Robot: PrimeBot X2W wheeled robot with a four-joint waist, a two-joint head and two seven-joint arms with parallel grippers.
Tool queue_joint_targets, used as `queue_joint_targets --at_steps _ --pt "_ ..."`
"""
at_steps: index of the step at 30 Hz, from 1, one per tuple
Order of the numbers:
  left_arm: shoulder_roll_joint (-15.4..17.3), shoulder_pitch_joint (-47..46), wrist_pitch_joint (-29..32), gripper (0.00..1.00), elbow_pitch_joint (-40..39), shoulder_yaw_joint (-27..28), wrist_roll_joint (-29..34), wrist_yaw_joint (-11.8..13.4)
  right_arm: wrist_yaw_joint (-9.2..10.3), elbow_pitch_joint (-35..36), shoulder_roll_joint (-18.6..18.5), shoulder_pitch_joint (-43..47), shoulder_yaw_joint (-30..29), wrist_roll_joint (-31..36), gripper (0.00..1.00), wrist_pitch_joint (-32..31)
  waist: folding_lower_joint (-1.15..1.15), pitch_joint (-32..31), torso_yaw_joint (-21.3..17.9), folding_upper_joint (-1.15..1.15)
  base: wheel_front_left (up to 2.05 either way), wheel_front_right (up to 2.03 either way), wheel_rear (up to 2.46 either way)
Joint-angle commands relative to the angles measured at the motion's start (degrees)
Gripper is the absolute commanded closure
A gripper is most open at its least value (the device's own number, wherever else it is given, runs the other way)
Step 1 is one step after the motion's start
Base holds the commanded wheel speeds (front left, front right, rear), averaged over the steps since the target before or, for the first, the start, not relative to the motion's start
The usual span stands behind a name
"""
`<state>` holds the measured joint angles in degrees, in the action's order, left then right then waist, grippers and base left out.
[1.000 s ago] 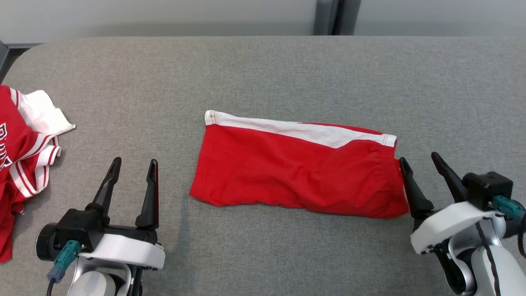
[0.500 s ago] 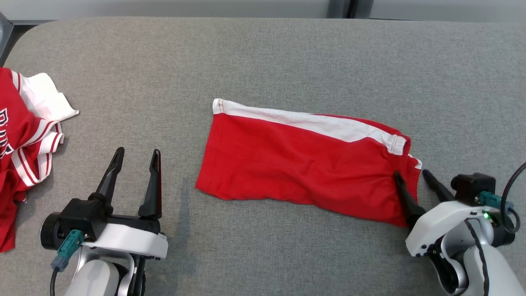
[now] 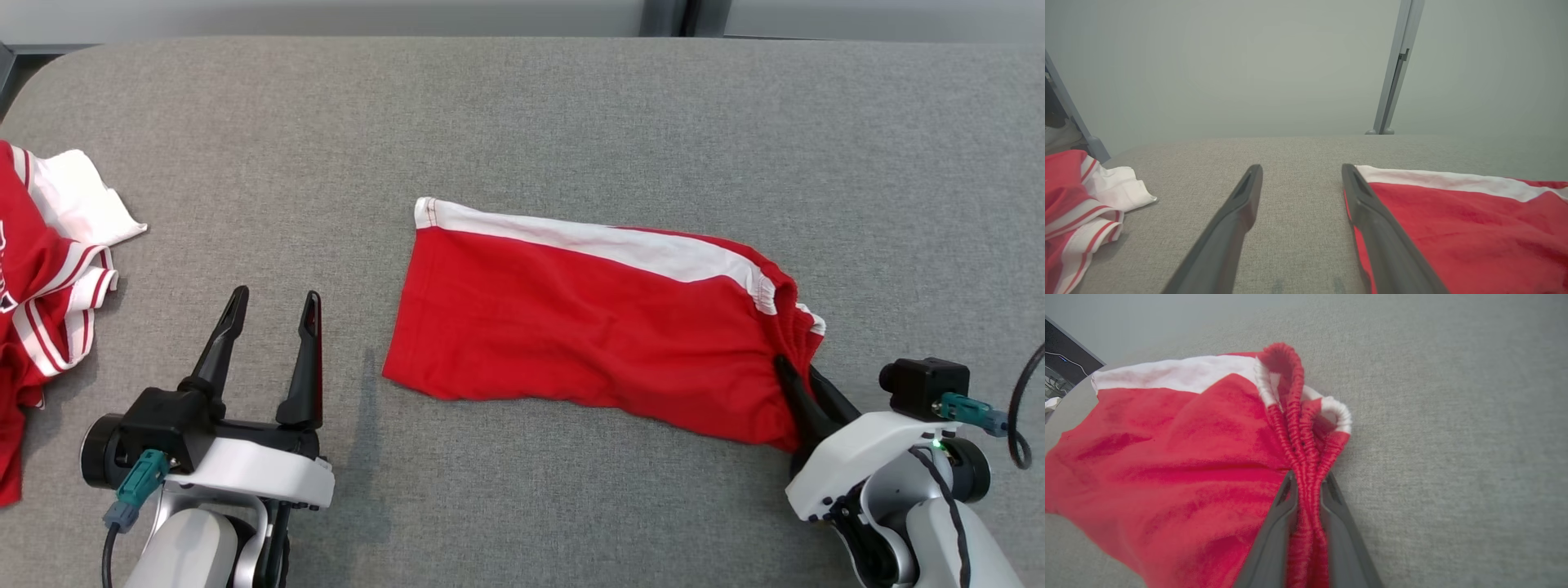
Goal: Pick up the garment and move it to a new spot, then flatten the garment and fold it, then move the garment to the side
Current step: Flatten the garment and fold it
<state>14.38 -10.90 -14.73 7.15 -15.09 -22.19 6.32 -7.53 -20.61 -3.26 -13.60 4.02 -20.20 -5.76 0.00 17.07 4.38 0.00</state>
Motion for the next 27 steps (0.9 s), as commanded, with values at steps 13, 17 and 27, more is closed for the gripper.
queue_joint_targets --at_steps 13,17,27 --pt "0.52 0.15 -0.34 0.0 -0.41 0.42 -0.34 0.32 0.17 0.55 -7.23 3.14 -7.13 -4.73 1.0 -0.25 0.0 -0.39 -1.55 0.0 0.0 0.0 0.0" --pt "0.65 0.31 -0.23 0.0 -0.32 0.31 -0.49 0.54 0.05 2.03 -9.11 3.26 -7.44 -6.65 1.0 -1.42 0.0 -0.54 -2.12 0.0 0.0 0.0 0.0" --pt "0.85 0.0 0.31 0.0 -0.22 -0.29 -0.38 0.69 0.04 8.8 -9.15 1.79 -2.79 -19.78 1.0 -6.26 0.0 -0.98 -2.86 0.0 0.0 0.0 0.0"
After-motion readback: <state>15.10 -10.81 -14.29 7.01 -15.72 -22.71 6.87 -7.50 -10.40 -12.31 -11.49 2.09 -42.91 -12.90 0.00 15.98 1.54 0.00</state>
